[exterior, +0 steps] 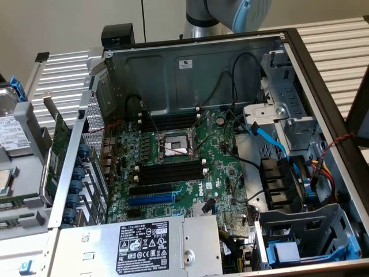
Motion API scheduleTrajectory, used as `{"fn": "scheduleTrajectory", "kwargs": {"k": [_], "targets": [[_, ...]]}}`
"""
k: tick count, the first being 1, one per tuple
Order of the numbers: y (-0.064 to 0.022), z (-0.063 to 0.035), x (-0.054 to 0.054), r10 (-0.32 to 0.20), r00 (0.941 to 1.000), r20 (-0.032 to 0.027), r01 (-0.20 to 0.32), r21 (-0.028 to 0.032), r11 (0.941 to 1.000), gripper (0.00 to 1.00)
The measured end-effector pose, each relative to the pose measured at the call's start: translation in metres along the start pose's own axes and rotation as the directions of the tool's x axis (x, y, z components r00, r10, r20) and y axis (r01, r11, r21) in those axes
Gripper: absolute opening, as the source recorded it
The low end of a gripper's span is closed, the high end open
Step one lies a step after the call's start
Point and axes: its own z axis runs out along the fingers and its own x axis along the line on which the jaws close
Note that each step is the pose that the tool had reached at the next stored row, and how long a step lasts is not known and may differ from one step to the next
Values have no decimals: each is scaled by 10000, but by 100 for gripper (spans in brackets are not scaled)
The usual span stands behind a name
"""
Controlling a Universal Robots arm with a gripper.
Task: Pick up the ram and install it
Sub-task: 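Reach for the ram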
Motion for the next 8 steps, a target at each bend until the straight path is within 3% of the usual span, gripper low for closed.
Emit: {"fn": "scheduleTrajectory", "kwargs": {"k": [8], "targets": [[9, 11, 6, 0, 10000, -46, 0, 2, 10000, 11]]}}
